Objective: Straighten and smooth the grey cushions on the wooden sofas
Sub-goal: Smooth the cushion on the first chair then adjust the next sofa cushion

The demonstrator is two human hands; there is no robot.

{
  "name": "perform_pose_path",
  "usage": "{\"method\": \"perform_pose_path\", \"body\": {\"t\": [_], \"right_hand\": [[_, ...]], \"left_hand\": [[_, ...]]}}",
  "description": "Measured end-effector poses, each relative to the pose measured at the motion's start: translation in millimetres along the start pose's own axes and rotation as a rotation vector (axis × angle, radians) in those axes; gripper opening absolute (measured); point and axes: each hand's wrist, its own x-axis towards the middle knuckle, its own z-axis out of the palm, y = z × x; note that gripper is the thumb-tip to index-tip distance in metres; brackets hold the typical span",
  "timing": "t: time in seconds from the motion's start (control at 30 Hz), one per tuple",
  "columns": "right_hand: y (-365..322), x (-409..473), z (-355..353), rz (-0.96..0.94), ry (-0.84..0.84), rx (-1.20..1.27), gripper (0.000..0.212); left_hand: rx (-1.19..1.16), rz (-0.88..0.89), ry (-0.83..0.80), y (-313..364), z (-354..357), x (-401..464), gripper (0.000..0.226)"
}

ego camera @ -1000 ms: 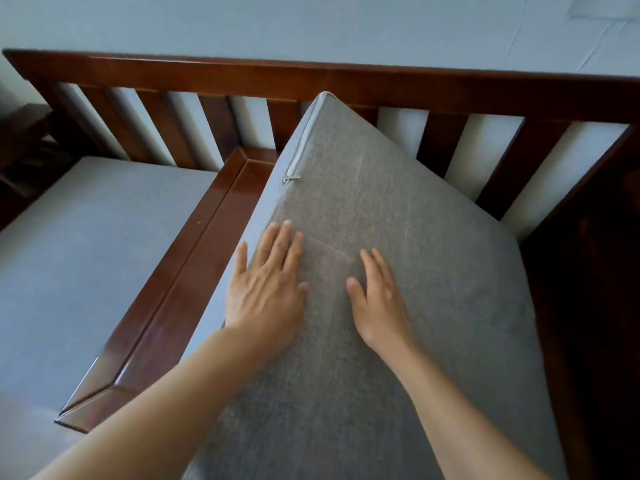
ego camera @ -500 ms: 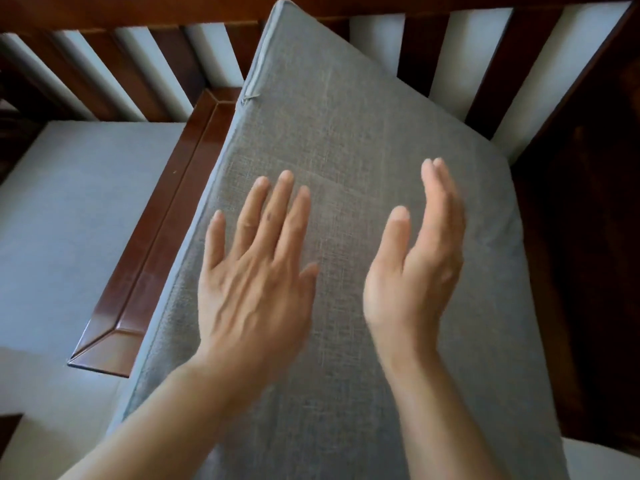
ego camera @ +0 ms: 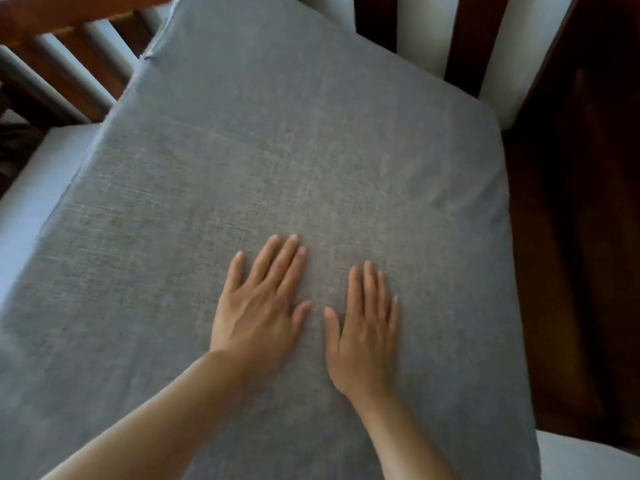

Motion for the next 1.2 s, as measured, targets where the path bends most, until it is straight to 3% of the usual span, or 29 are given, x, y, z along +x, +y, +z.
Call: {"method": "perform_pose_path", "body": {"t": [0.07, 0.17, 0.2, 0.27, 0.33, 0.37, 0.47, 0.5, 0.53, 0.63, 0.7, 0.9, 1.2], "right_hand": [[10, 8, -18, -0.006, 0.017, 0.151, 0.068], [46, 28, -52, 0.058, 0.424, 0.253, 0.055], [62, 30, -48, 0.07, 0.43, 0.2, 0.055], [80, 16, -22, 0.026, 0.154, 0.068, 0.064], [101, 11, -9, -0.037, -0.019, 0.057, 0.071], [110, 15, -21, 0.003, -0.037, 0.164, 0.071], [151, 29, -75, 0.148, 0.317, 0.255, 0.06], [174, 28, -81, 0.182, 0.443, 0.23, 0.056], [191, 25, -78, 0.207, 0.46, 0.168, 0.054], [222, 3, -27, 0.165, 0.045, -0.025, 0.059], [229, 3, -19, 0.199, -0.108, -0.039, 0.064], [198, 11, -83, 0.252, -0.296, -0.023, 0.068], [79, -11, -148, 0.23, -0.33, 0.0, 0.074]], "left_hand": [[0.003, -0.027, 0.066, 15, -3, 7, 0.067], [-0.095, 0.018, 0.214, 55, -17, 23, 0.068], [-0.122, 0.049, 0.174, 70, -10, 25, 0.068], [-0.037, 0.087, 0.013, 84, 19, 21, 0.069], [-0.013, 0.065, 0.01, 93, 29, 26, 0.069], [-0.033, 0.046, 0.038, 106, 25, 31, 0.068], [-0.203, 0.111, 0.325, 170, -3, 56, 0.067], [-0.289, 0.149, 0.342, 194, 2, 63, 0.069], [-0.296, 0.192, 0.258, 214, 12, 64, 0.069], [-0.014, 0.251, -0.037, 228, 75, 57, 0.074], [0.042, 0.229, -0.109, 223, 86, 61, 0.073], [0.016, 0.181, -0.253, 220, 28, 55, 0.073], [-0.15, -0.044, -0.195, 143, -56, -17, 0.077]]}}
